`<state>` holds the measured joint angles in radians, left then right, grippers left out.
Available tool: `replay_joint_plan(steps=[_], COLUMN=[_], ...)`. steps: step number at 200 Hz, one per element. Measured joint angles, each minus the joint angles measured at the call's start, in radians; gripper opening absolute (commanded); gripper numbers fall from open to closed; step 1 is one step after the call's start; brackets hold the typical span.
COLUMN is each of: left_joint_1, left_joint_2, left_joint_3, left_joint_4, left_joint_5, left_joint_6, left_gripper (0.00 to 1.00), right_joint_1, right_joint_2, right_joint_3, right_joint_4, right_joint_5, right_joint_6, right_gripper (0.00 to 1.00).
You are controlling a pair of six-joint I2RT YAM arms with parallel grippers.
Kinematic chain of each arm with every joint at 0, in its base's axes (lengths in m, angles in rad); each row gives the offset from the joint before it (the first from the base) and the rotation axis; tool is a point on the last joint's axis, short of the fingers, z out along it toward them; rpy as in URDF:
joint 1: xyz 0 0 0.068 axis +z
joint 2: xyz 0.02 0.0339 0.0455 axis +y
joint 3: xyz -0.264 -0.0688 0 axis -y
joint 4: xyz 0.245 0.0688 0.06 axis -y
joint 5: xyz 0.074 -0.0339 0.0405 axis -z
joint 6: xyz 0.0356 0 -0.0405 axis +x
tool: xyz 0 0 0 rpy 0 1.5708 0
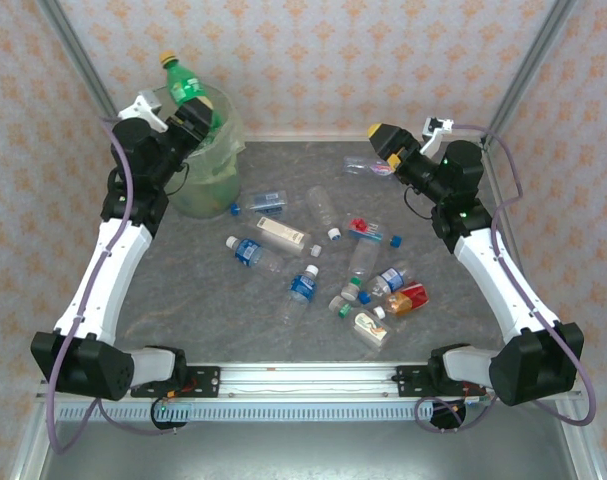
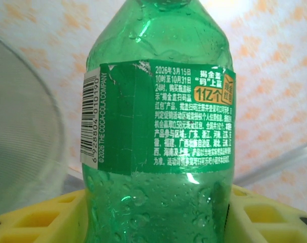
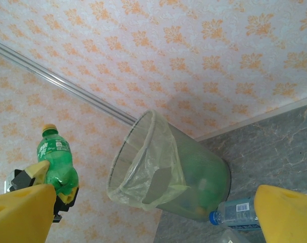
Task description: Put the plastic bottles in the bin
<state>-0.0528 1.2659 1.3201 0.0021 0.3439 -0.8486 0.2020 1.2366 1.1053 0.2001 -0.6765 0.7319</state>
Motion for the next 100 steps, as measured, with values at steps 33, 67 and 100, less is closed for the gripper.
replay_joint_plan(steps=[33, 67, 100], left_joint_1=[0.043, 0.089, 0.105], left_joint_2=[-0.007, 0.009, 0.061], left_joint_3=[0.000, 0.000, 0.020], left_joint_4=[-0.062, -0.106, -0.143], left_joint_5=[-0.091, -0.129, -0.143], left_joint_6=[-0.045, -0.100, -0.132], left_gripper=[0.59, 0.59, 0.72], right_joint_1=[0.000, 0.000, 0.000], right_joint_2=[0.000, 0.000, 0.000], right_joint_3=[-0.006, -0.007, -0.013], right_joint_4=[0.006, 0.006, 0.006], right_joint_5=[0.000, 0.000, 0.000], right_joint_6=[0.000, 0.000, 0.000], right_gripper=[1.00, 1.00, 1.00])
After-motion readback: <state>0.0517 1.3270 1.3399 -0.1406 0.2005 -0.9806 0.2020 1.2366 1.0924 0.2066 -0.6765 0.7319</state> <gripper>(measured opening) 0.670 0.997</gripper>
